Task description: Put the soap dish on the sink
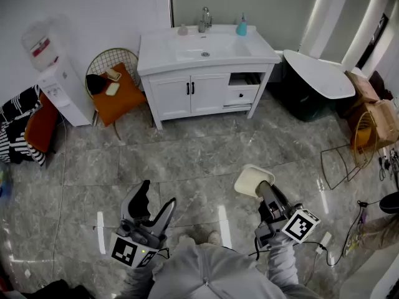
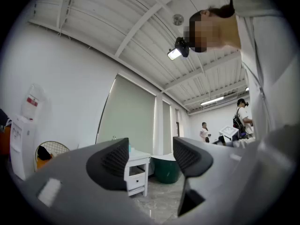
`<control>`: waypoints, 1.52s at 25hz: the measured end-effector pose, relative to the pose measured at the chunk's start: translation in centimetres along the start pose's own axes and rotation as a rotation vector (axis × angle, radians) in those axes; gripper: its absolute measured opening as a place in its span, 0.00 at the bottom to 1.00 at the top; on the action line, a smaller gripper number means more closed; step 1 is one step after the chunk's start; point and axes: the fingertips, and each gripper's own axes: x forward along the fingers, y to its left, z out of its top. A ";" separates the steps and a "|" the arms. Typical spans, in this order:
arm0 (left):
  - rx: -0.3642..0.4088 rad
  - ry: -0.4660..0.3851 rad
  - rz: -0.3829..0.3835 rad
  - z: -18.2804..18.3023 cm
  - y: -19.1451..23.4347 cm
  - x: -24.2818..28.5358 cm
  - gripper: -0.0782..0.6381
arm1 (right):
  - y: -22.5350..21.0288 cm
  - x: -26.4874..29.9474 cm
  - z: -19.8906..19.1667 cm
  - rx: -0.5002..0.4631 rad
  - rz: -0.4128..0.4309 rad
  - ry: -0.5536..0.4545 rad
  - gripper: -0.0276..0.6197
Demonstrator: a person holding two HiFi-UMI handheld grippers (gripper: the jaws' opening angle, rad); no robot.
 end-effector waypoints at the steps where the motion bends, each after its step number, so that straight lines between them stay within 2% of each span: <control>1: 0.002 -0.002 0.000 0.0 -0.1 0.2 0.55 | -0.2 0.0 0.1 -0.001 0.000 0.001 0.11; 17: 0.008 0.008 0.010 -0.7 -0.4 2.0 0.55 | -1.5 0.7 1.2 0.019 0.022 0.002 0.11; 20: 0.011 0.009 0.012 -0.8 -1.1 2.9 0.55 | -2.6 0.5 1.8 0.039 0.008 0.000 0.11; 24: 0.015 0.005 0.020 -1.1 -2.3 4.2 0.55 | -3.2 0.6 3.0 0.050 0.048 -0.003 0.11; 31: 0.029 0.001 0.046 -1.6 -3.1 6.3 0.55 | -5.7 1.4 4.9 0.051 0.034 0.012 0.11; 38: 0.038 0.018 0.061 -3.0 -1.0 8.5 0.55 | -7.1 5.1 5.7 0.047 0.048 0.032 0.11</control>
